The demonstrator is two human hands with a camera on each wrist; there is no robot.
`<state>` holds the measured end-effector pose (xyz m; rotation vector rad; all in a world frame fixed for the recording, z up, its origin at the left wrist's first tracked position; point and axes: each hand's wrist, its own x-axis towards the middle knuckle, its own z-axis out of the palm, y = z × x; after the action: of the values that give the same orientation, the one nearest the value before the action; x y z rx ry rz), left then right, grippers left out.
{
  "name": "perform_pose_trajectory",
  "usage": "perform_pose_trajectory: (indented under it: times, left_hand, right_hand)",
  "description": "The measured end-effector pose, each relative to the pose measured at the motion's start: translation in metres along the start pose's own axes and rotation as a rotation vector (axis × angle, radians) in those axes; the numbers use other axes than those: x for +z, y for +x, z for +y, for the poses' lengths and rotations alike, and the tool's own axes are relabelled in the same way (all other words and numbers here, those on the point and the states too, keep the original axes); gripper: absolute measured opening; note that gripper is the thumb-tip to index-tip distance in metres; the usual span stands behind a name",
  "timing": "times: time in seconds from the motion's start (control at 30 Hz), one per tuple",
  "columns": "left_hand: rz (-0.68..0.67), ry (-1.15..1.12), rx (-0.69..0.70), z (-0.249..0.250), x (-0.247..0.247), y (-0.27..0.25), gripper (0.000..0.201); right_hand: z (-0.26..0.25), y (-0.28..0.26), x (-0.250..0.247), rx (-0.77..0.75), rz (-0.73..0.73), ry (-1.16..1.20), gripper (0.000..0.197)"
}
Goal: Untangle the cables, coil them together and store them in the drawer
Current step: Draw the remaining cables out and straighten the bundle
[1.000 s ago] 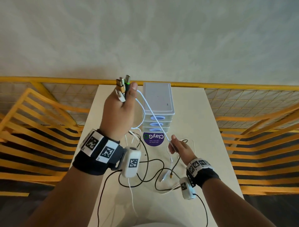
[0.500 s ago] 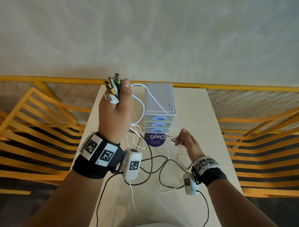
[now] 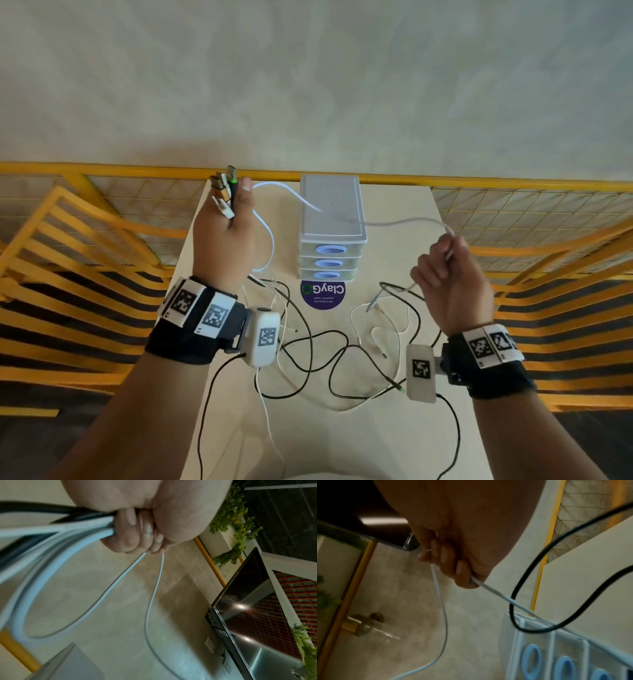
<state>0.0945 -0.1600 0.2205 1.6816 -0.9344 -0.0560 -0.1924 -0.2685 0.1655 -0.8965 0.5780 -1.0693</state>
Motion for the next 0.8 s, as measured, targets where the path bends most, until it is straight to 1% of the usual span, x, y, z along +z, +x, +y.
perform_pose_trajectory:
  times: [0.07, 0.13, 0.2, 0.23, 0.27, 0.3, 0.43, 0.5, 0.57, 0.6, 0.7, 0.8]
  left_hand:
    - [-0.019, 0.009, 0.004, 0.003, 0.001, -0.005, 0.035]
    - [-0.101, -0.007, 0.029, 0.013, 0.007, -0.015, 0.026]
    - [-0.242, -0.019, 0.084, 0.022, 0.017, -0.029, 0.018]
    - [-0.319, 0.0, 0.136, 0.021, 0.024, -0.035, 0.017]
    - [-0.396, 0.021, 0.18, 0.019, 0.032, -0.041, 0.017]
    - [-0.46, 0.038, 0.195, 0.013, 0.041, -0.047, 0.02]
    - [-0.659, 0.077, 0.135, -0.005, 0.074, -0.069, 0.027]
    - [-0.73, 0.065, 0.062, -0.011, 0.083, -0.076, 0.029]
    - [-0.758, 0.037, -0.032, -0.017, 0.085, -0.078, 0.029]
    - [-0.771, 0.036, -0.052, -0.019, 0.084, -0.079, 0.028]
    - [-0.838, 0.022, -0.085, -0.018, 0.078, -0.083, 0.031]
    - [-0.897, -0.031, -0.118, -0.016, 0.077, -0.086, 0.032]
  right_hand:
    - [-0.009, 0.0, 0.009, -0.037, -0.022, -0.011, 0.029]
    - [-0.012, 0.001, 0.025, -0.057, -0.064, -0.068, 0.03]
    - [-0.009, 0.002, 0.041, -0.042, -0.114, -0.059, 0.03]
    - [-0.007, 0.004, 0.049, -0.024, -0.135, -0.038, 0.029]
    - [-0.005, 0.005, 0.055, -0.007, -0.151, -0.016, 0.028]
    - [-0.003, 0.006, 0.06, 0.009, -0.165, 0.007, 0.028]
    - [0.001, 0.007, 0.075, 0.052, -0.204, 0.103, 0.027]
    - [0.001, 0.008, 0.079, 0.058, -0.205, 0.125, 0.026]
    - [0.001, 0.01, 0.081, 0.053, -0.186, 0.147, 0.028]
    - [0.001, 0.011, 0.081, 0.05, -0.168, 0.168, 0.029]
    - [0.0, 0.014, 0.081, 0.037, -0.111, 0.239, 0.031]
    - [0.0, 0.018, 0.082, 0.016, -0.08, 0.251, 0.031]
